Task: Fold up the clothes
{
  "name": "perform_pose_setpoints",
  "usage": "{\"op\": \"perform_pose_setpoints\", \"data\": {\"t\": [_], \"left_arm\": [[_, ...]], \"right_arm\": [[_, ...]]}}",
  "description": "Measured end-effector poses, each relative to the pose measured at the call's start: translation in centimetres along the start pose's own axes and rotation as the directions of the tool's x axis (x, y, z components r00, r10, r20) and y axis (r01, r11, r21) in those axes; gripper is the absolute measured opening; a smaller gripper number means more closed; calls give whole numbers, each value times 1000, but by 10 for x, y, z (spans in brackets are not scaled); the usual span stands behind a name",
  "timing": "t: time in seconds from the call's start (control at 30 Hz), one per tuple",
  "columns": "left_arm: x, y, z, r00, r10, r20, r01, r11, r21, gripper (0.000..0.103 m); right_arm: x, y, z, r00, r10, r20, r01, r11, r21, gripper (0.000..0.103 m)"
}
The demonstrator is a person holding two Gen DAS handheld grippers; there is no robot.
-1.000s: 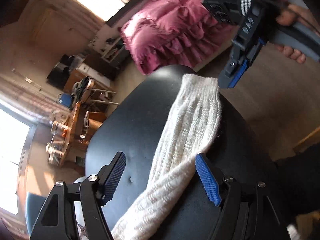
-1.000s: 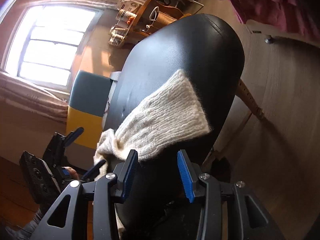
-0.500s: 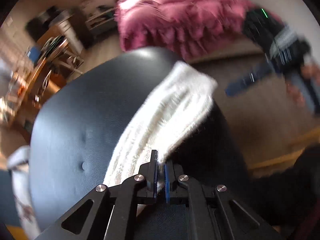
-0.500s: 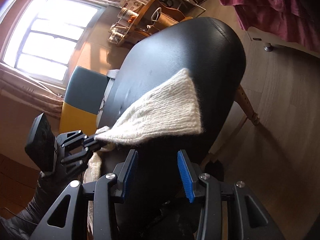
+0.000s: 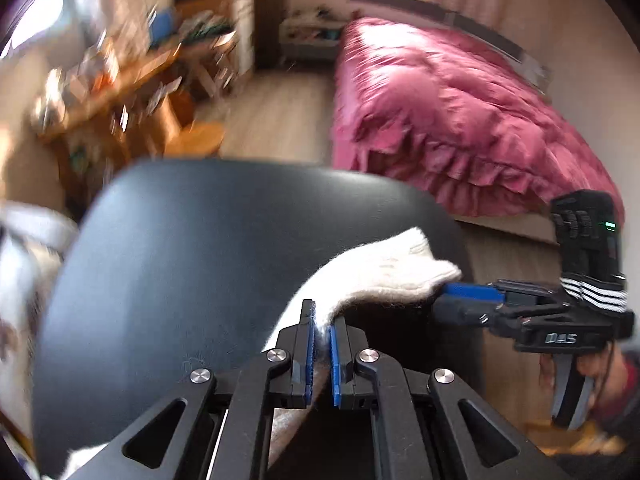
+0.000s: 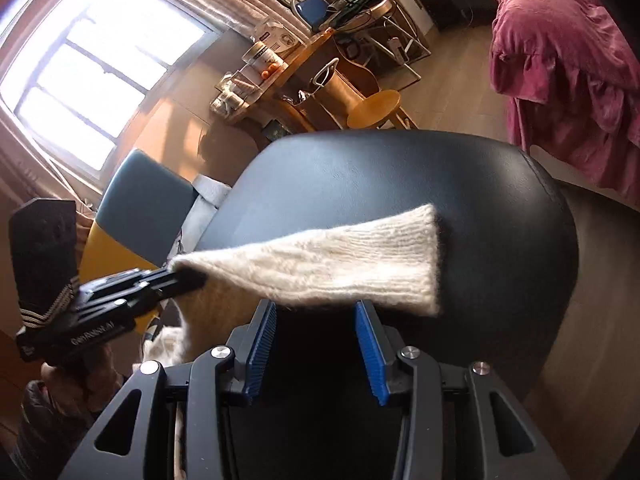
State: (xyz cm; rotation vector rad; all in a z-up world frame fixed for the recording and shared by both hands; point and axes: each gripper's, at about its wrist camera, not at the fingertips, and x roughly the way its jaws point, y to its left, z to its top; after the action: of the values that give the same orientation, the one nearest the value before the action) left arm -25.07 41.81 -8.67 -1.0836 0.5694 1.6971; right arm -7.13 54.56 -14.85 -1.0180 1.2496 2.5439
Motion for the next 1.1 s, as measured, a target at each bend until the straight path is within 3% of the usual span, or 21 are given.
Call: {"op": "perform_pose_setpoints", "data": {"t": [0.13,0.17,0.27,0.37,0.4,0.47,0.53,0.63,0.77,0.97,1.03,1.07,1.1], "left_arm": [[15,36,11,988,150,-25,-151,983,-102,9],[14,43,12,987,157,-27,-159,979,-128,9],[-4,59,5,995,95,15,-90,977,-196,11],[-32,82,-17,994,62,89,-35,960,-276,20],[-43,92,-30,992,64,113,-26,950,-312,22],[-61,116,-61,986,103,131,-44,921,-388,23],[-79,142,-100,980,149,130,-72,880,-469,23],[-105,174,-161,972,202,123,-96,812,-576,23],[-137,189,-244,966,233,115,-97,735,-671,23],[-168,191,-343,964,242,112,-76,652,-754,23],[-171,185,-365,966,239,100,-77,633,-770,23],[-171,181,-372,966,239,94,-81,631,-772,23],[-171,177,-377,967,239,89,-84,630,-772,23]], "right_arm": [[39,25,34,999,-50,-9,49,997,-59,42],[50,29,44,998,-66,-9,65,995,-76,42],[87,41,69,992,-120,-38,116,988,-100,42],[116,47,85,981,-178,-80,168,979,-116,42],[124,47,88,976,-196,-99,184,976,-121,42],[130,49,85,981,-119,-152,106,990,-91,42],[134,50,75,979,-27,-203,19,999,-41,42],[139,51,57,968,-7,-253,1,1000,-24,42],[141,45,50,977,21,-212,-7,998,67,43],[172,52,50,961,166,-223,-125,974,188,44],[180,62,49,965,144,-217,-112,982,151,37],[182,70,48,971,70,-228,-49,994,96,10],[184,77,46,972,-4,-233,14,999,40,5]]}}
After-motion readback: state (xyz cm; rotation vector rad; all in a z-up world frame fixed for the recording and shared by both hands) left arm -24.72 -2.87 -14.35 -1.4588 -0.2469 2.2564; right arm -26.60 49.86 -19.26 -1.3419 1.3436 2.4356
